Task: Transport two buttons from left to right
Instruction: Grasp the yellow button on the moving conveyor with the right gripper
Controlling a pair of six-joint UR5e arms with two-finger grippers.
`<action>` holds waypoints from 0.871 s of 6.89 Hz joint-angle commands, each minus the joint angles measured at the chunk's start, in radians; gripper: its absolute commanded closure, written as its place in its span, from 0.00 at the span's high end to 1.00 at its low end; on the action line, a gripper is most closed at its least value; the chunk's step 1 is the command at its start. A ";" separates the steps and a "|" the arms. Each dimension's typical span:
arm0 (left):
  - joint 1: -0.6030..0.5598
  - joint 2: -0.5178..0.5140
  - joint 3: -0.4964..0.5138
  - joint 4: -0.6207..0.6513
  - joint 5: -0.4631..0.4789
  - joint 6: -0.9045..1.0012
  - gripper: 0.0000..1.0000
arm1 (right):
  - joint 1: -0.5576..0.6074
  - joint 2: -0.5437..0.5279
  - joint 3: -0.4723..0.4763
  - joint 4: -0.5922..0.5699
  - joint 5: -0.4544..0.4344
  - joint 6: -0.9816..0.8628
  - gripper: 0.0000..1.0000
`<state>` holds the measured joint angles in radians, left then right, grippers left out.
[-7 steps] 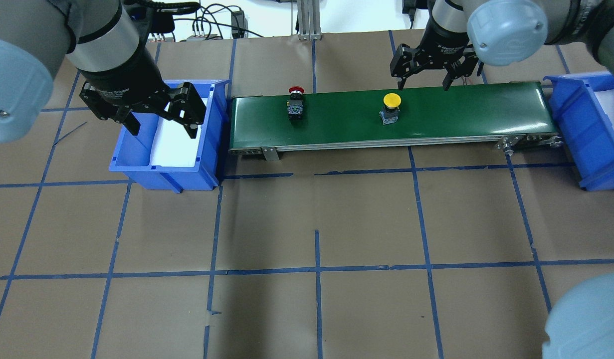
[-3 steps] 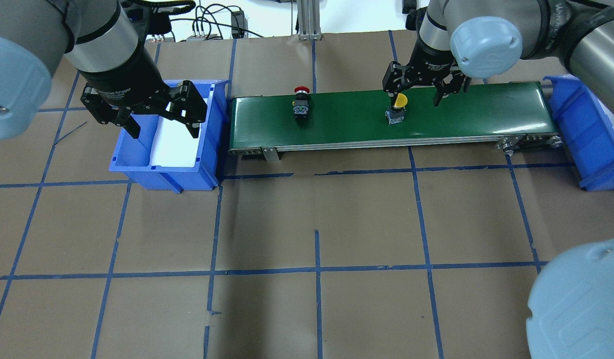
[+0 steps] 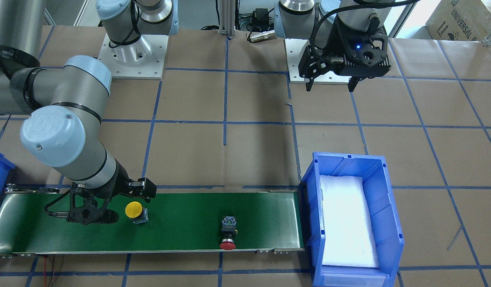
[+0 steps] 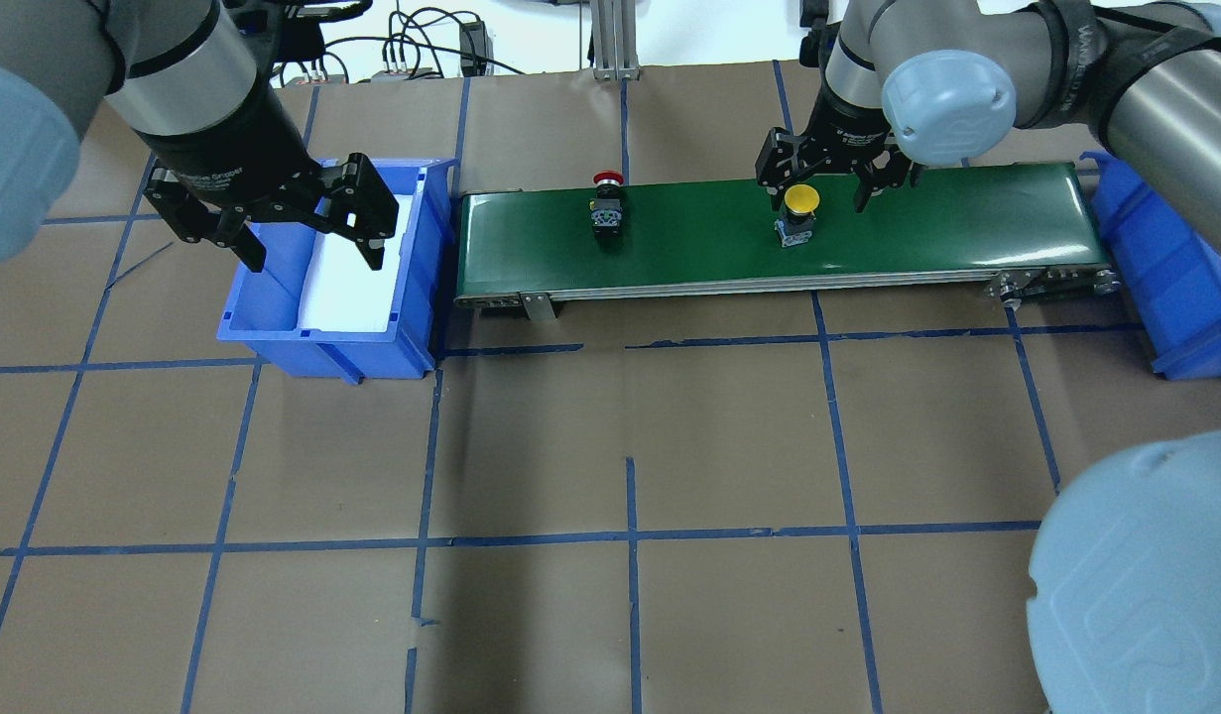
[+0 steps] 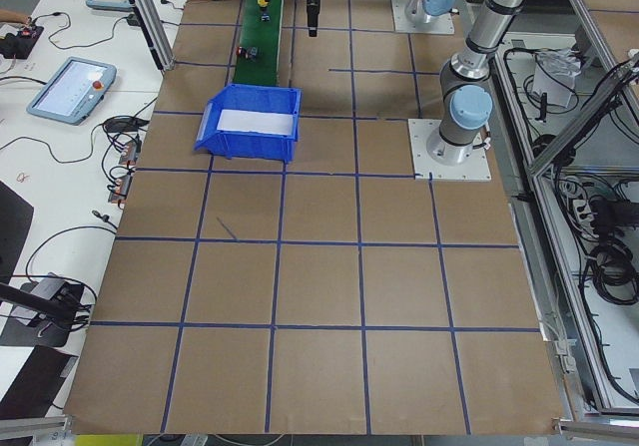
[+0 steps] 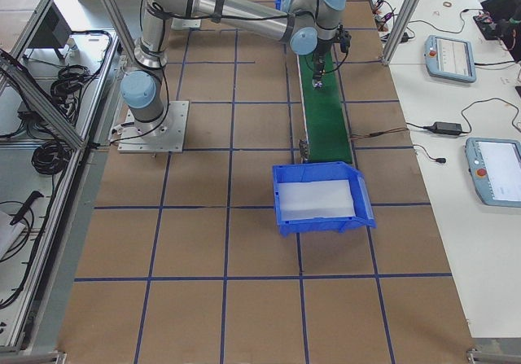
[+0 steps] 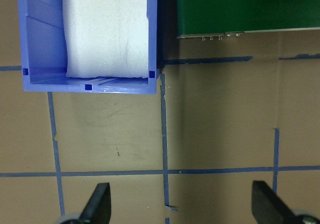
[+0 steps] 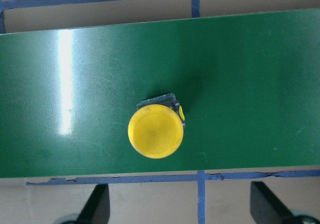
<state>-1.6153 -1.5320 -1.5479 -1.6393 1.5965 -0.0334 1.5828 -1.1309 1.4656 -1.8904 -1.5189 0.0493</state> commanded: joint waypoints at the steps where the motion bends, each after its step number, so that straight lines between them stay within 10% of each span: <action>1: 0.006 0.000 -0.001 0.001 -0.027 0.001 1.00 | -0.001 0.022 -0.005 -0.013 -0.007 -0.006 1.00; 4: 0.009 -0.004 0.005 0.007 -0.035 0.006 1.00 | -0.004 0.043 -0.007 -0.055 -0.013 -0.034 0.98; 6: 0.020 -0.002 0.012 -0.004 -0.001 0.024 1.00 | -0.020 0.040 -0.005 -0.059 -0.050 -0.060 0.43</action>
<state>-1.6033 -1.5352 -1.5408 -1.6352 1.5710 -0.0228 1.5738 -1.0890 1.4594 -1.9467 -1.5512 0.0069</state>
